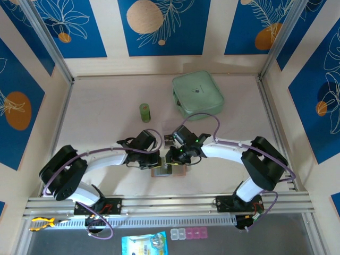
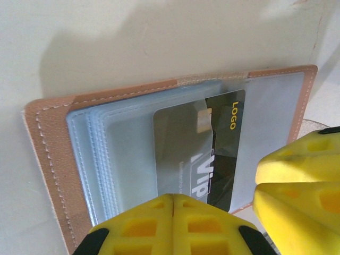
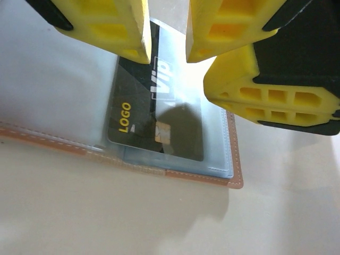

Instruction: Take the credit cards out of the card holder

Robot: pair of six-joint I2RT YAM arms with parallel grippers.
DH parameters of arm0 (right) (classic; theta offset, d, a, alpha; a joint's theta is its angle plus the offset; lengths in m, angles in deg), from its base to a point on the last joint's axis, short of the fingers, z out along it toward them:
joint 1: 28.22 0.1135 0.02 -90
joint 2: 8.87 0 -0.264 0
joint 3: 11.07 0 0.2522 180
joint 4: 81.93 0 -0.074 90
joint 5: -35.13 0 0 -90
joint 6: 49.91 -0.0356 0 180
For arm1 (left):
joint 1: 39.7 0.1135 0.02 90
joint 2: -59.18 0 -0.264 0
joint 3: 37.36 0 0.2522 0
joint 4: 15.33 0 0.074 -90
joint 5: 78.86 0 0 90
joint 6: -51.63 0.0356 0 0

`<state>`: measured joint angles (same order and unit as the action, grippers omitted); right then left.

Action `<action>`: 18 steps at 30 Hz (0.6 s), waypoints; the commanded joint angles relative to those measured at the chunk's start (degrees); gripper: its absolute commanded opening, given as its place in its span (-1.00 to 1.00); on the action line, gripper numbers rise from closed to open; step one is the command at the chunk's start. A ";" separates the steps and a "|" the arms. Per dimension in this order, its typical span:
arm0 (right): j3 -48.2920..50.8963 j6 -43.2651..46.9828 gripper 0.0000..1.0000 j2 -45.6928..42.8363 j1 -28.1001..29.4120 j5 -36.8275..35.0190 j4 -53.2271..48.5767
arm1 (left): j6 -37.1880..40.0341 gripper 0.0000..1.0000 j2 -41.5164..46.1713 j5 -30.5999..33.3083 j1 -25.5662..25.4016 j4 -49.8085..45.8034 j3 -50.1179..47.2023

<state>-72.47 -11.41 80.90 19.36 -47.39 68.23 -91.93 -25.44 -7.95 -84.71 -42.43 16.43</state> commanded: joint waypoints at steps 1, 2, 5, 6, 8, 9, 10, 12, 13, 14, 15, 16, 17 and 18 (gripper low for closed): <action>1.47 0.18 -0.49 -1.28 -0.63 0.25 -1.04 | -0.16 -1.00 -0.99 -0.77 -0.58 -1.17 0.84; 1.57 0.18 -0.49 -1.21 -0.73 0.36 -0.90 | -0.15 -1.00 -0.90 -0.48 -0.58 -1.54 0.84; 1.93 0.17 -0.49 -0.79 -1.03 0.82 -0.24 | 0.15 -1.00 -0.65 0.49 -0.59 -2.62 0.75; 2.02 0.10 -0.49 -0.60 -1.03 1.06 -0.04 | 0.21 -1.00 -0.64 0.59 -0.54 -2.82 0.67; 1.96 0.02 -0.48 -0.02 -1.16 1.44 0.38 | 0.30 -1.00 -0.80 0.59 -0.53 -2.76 0.45; 2.06 0.05 -0.48 0.20 -1.22 1.62 0.63 | 0.31 -1.00 -0.90 0.47 -0.55 -2.55 0.33; 2.06 0.00 -0.48 0.52 -1.22 1.81 0.80 | 0.23 -1.00 -1.05 0.41 -0.54 -2.37 0.23; 2.02 0.10 -0.48 1.00 -1.25 2.04 1.02 | -0.04 -1.00 -1.23 0.50 -0.58 -2.30 0.06; 2.10 0.18 -0.48 1.26 -1.25 2.01 1.13 | -0.07 -1.00 -1.29 0.54 -0.53 -2.21 -0.08; 2.13 0.19 -0.49 1.52 -1.25 2.09 1.22 | -0.15 -1.00 -1.34 0.64 -0.58 -2.14 -0.19; 2.23 0.20 -0.48 1.71 -1.38 2.22 1.35 | -0.31 -1.00 -1.42 0.65 -0.56 -2.13 -0.22; 2.37 0.18 -0.49 1.95 -1.35 2.35 1.52 | -0.32 -1.00 -1.50 0.67 -0.60 -2.20 -0.26; 2.55 0.02 -0.48 2.05 -1.34 2.36 1.69 | -0.24 -1.00 -1.52 0.64 -0.57 -2.37 -0.30; 2.78 -0.07 -0.48 2.15 -1.34 2.44 1.99 | -0.19 -1.00 -1.40 0.71 -0.53 -2.54 -0.37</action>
<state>-70.83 -11.41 82.26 18.26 -46.60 69.90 -92.02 -26.30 -7.91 -84.97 -43.53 16.43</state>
